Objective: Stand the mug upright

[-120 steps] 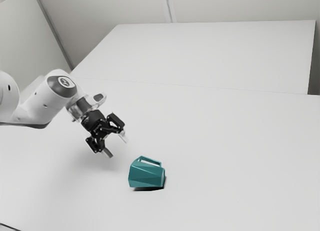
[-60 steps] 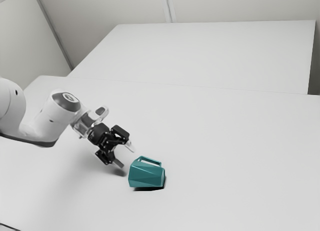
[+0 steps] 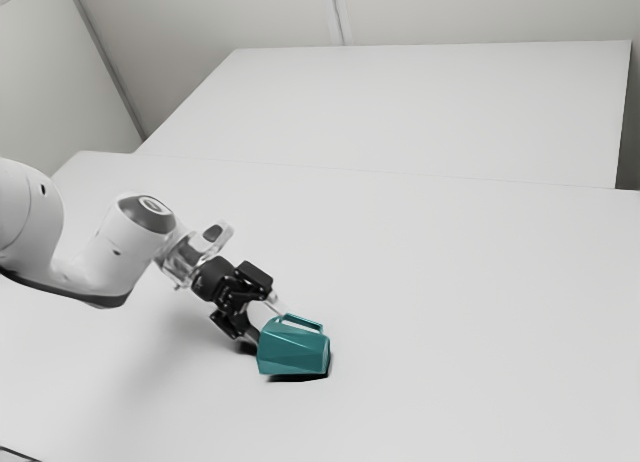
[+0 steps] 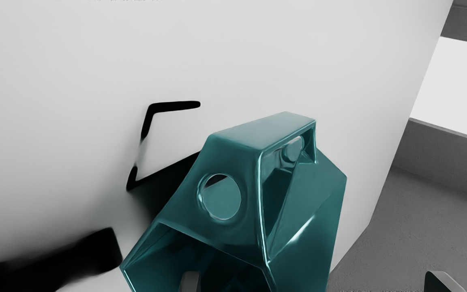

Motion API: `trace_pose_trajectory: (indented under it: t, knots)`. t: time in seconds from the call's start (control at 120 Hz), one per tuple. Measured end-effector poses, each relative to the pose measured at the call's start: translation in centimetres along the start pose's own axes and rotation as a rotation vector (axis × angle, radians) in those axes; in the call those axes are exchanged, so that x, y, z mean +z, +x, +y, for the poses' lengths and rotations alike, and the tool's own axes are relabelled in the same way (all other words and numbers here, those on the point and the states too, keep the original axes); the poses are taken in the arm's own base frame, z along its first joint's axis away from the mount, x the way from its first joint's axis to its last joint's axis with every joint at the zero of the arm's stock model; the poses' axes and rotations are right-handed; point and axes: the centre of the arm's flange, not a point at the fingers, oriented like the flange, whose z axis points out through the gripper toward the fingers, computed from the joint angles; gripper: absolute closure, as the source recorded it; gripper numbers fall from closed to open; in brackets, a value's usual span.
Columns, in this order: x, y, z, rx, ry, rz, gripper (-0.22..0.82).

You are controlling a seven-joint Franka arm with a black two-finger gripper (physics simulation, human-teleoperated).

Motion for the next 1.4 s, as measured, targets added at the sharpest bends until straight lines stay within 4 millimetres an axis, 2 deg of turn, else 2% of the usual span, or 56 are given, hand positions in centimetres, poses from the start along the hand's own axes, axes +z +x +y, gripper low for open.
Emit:
trace_pose_trajectory:
  t: [0.467,0.533,0.708,0.808,0.992,1.125,1.4]
  knots:
    - [2.1,0.1,1.0,0.062,-0.031,0.006,0.01]
    - [2.2,0.2,1.1,0.068,-0.033,0.009,0.07]
    - [2.0,0.3,1.1,0.089,-0.030,0.024,0.45]
    - [1.9,0.4,1.1,0.105,-0.025,0.033,0.59]
    - [1.7,0.7,1.5,0.137,-0.014,0.043,0.68]
    - [1.3,1.4,3.2,0.189,-0.005,0.051,0.75]
    - [0.6,1.5,5.7,0.257,0.011,0.061,0.77]
